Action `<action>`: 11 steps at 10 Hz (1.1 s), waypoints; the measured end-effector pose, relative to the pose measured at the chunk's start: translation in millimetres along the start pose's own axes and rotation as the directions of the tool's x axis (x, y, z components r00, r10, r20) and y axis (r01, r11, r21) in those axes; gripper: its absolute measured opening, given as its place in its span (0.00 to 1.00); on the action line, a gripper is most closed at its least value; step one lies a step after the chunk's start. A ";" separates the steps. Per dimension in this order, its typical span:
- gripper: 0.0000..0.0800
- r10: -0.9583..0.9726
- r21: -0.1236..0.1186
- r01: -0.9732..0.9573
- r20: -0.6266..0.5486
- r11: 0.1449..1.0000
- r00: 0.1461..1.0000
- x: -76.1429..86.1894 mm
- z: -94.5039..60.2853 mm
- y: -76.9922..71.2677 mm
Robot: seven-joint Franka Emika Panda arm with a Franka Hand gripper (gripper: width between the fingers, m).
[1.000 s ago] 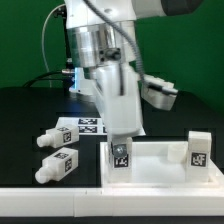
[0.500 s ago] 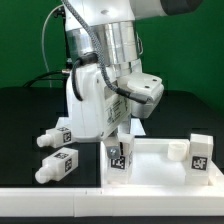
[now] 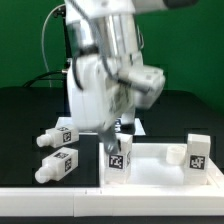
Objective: Assemble square table
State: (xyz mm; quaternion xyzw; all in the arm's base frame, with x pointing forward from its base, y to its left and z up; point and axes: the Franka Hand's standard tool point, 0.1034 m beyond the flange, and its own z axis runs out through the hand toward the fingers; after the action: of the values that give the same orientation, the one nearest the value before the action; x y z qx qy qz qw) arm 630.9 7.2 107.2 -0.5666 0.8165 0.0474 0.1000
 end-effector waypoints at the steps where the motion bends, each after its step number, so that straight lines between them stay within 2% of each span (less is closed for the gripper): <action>1: 0.81 -0.029 -0.013 0.029 0.009 1.000 1.000 -10.9 -15.1 3.9; 2: 0.81 -0.023 -0.004 0.023 0.007 1.000 1.000 -7.1 -11.2 2.3; 3: 0.81 -0.022 -0.012 0.022 0.001 1.000 1.000 -4.6 -5.0 3.2; 7: 0.81 -0.039 -0.017 0.039 -0.003 0.999 0.999 -6.2 -3.9 6.9; 8: 0.81 -0.069 -0.041 0.069 -0.006 0.997 0.998 -8.6 -0.1 25.6; 10: 0.81 -0.098 -0.067 0.096 -0.019 0.993 0.995 -8.1 6.1 69.3; 11: 0.81 -0.097 -0.088 0.094 -0.029 0.992 0.995 -8.6 10.6 81.5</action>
Offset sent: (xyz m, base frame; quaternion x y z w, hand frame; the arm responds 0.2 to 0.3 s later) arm 0.0000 0.0000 0.0000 0.0000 0.0000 0.0000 1.0000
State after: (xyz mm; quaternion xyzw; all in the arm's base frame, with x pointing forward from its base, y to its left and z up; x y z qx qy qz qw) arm 558.8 46.0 95.8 -0.6097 0.7871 0.0684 0.0643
